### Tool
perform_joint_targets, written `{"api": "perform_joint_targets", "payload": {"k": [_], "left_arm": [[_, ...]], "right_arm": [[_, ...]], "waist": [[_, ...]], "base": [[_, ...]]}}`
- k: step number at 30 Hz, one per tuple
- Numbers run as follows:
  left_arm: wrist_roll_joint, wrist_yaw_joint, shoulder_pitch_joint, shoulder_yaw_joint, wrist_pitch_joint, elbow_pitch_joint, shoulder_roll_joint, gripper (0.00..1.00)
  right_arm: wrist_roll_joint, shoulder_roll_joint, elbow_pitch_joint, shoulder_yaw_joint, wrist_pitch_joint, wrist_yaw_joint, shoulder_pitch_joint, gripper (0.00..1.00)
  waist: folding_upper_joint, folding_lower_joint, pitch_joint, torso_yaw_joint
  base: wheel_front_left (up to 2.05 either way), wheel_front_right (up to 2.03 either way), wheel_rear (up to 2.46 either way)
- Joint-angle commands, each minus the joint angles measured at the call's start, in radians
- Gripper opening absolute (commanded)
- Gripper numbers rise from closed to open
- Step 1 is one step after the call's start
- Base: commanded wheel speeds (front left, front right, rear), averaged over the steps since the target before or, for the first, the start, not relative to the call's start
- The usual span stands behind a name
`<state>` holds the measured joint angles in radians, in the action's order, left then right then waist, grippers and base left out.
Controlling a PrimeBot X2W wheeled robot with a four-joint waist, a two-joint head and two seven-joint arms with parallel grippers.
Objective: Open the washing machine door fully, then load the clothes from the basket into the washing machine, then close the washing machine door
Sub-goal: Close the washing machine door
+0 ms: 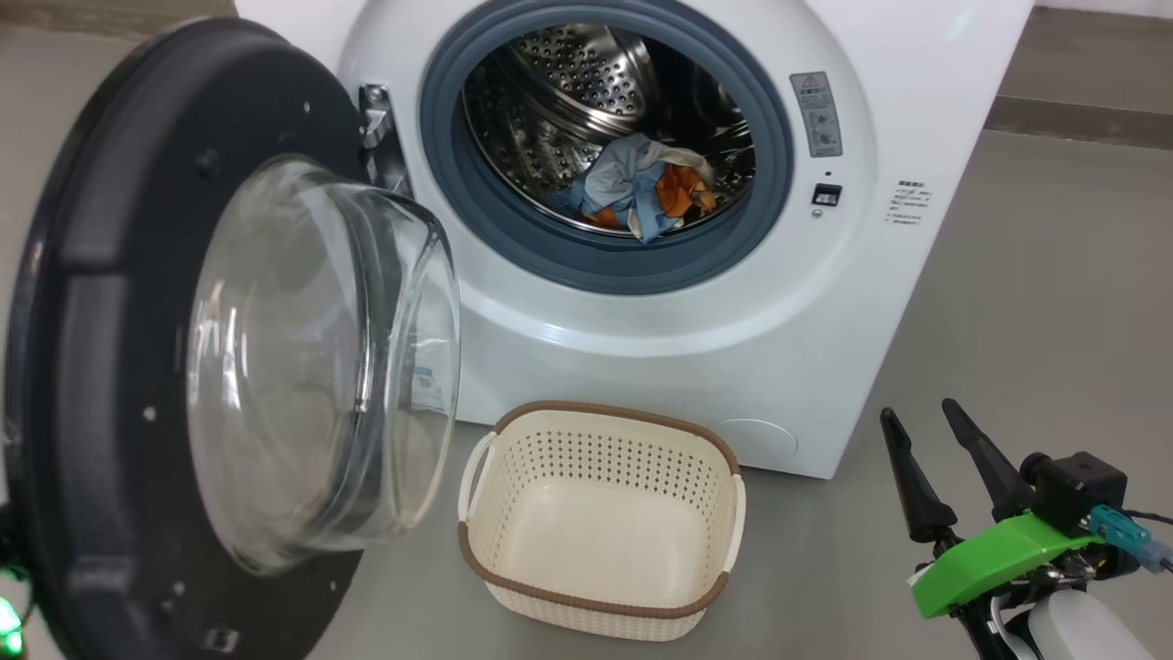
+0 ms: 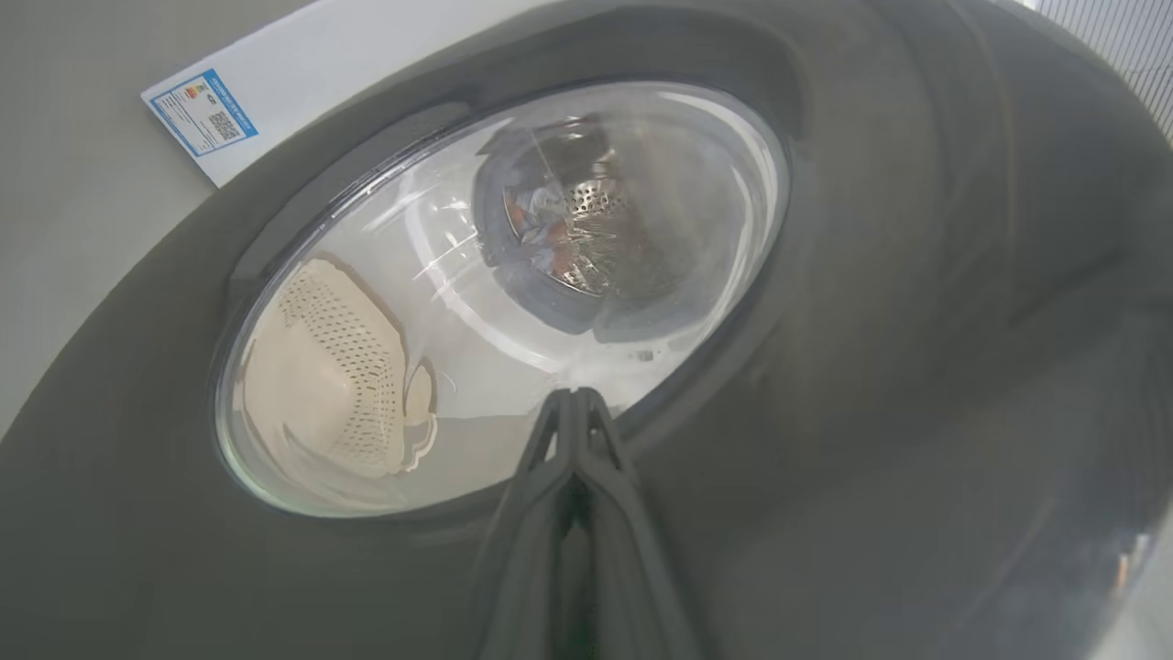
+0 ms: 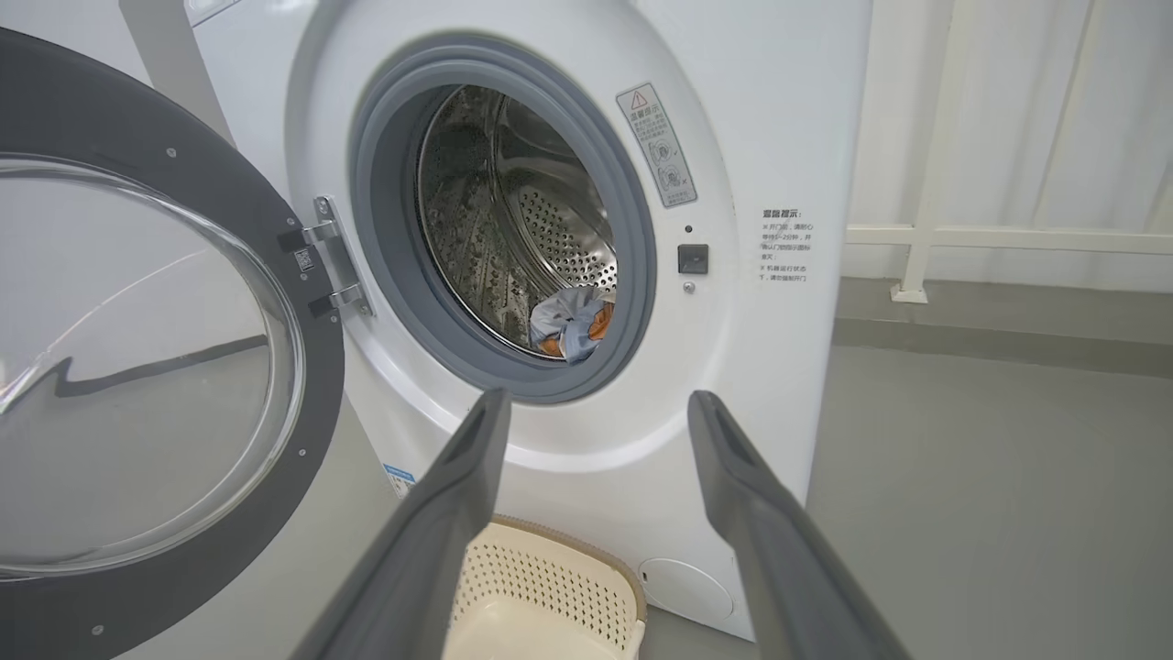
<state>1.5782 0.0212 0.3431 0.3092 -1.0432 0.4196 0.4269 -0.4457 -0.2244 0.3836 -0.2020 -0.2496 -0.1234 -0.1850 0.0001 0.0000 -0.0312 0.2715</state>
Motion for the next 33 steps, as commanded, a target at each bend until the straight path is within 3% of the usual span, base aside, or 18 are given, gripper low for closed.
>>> {"api": "perform_joint_targets", "payload": {"k": [1,6,17,24,33], "left_arm": [[0.019,0.026,-0.005,0.03,-0.022,-0.088,0.024,0.0],[0.049,0.128,-0.081,0.023,-0.042,-0.299,-0.036,0.0],[0.038,0.227,-0.115,-0.03,0.013,-0.485,-0.153,0.0],[0.022,0.218,-0.074,-0.044,0.093,-0.479,-0.233,0.0],[-0.012,0.197,-0.038,-0.042,0.171,-0.453,-0.275,0.0]], "right_arm": [[-0.013,-0.007,-0.027,-0.009,-0.012,-0.007,0.007,1.0],[-0.011,0.003,-0.034,0.002,-0.012,-0.007,0.017,1.0],[-0.005,0.02,-0.039,0.004,-0.012,-0.007,0.006,1.0],[-0.002,0.021,-0.039,0.001,-0.012,-0.007,0.0,1.0],[-0.005,0.021,-0.037,-0.004,-0.012,-0.007,0.002,1.0]], "waist": [[-0.0001,0.0,-0.005,-0.015],[-0.0001,0.0,-0.008,-0.045],[-0.0001,0.0,-0.002,-0.133],[-0.0001,0.0,-0.004,-0.235],[-0.0001,0.0,0.004,-0.35]], "base": [[0.0,0.0,0.0],[0.0,0.0,0.0],[0.0,0.0,0.0],[0.0,0.0,0.0],[0.0,0.0,0.0]]}}
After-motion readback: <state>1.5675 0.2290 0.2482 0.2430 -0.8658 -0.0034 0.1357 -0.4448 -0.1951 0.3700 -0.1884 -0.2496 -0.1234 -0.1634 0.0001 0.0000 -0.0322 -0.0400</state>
